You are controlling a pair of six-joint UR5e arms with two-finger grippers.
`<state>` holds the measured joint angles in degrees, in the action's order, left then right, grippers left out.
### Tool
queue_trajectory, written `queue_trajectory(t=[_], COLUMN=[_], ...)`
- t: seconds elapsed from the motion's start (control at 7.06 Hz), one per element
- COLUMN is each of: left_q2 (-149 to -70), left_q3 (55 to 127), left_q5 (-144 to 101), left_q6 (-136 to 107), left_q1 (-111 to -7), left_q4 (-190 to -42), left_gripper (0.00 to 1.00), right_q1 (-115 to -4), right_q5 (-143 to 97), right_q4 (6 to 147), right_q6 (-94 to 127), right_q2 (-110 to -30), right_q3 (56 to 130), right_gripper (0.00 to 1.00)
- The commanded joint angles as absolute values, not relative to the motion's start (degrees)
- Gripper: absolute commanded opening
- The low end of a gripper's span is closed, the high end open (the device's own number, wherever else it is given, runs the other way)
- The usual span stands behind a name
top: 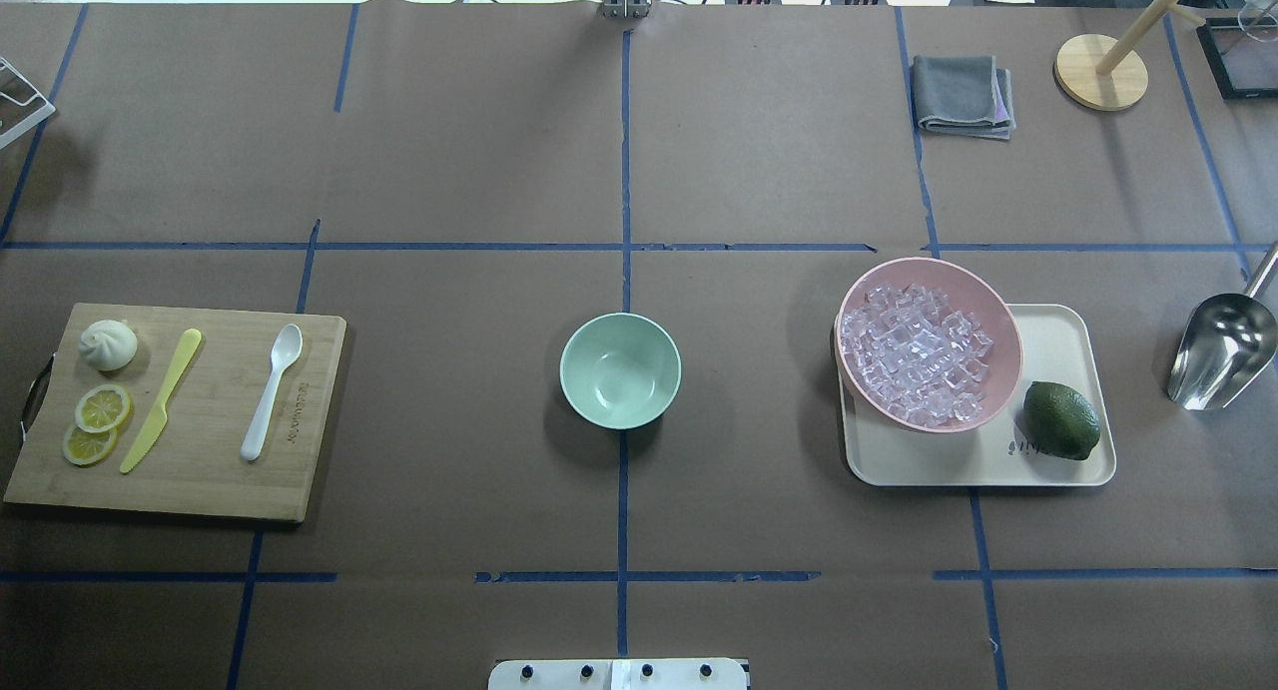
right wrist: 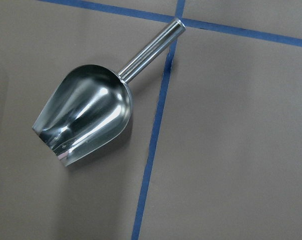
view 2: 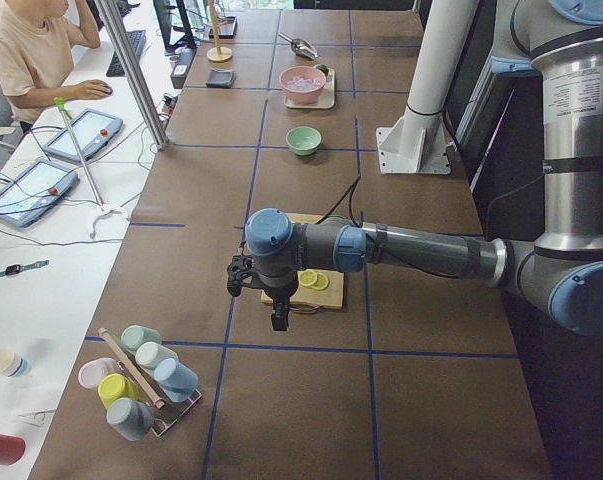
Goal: Put spoon and ice into bowl
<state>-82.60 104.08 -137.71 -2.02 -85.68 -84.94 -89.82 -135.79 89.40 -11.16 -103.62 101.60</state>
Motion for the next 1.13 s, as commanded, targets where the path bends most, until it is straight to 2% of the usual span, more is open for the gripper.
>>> queue_trajectory(t=[0.0, 0.43, 0.71, 0.99], left_q2=[-82.09, -86.20, -90.68, -95.76], left_q3=[103.88, 104.15, 104.15, 103.28], left_q5=[-145.48, -152.14, -139.12, -129.25], left_q6=[-1.58, -19.36, -34.28, -45.21], left_q1=[-84.82, -71.24, -59.40, -48.74], left_q4=[-86.73, -100.84, -109.66, -111.62], left_gripper=[1.00, 1.00, 1.00, 1.00], right_q1=[-89.82, -89.74, -89.65, -89.30], right_q5=[-135.79, -135.70, -135.70, -136.40], right_q4=[89.12, 88.95, 88.86, 88.94], right_q6=[-11.25, -11.78, -11.87, -11.78], right_q2=[-103.62, -103.54, -103.45, -103.45], right_q3=[100.47, 100.02, 100.28, 100.37], right_gripper=[1.00, 1.00, 1.00, 1.00])
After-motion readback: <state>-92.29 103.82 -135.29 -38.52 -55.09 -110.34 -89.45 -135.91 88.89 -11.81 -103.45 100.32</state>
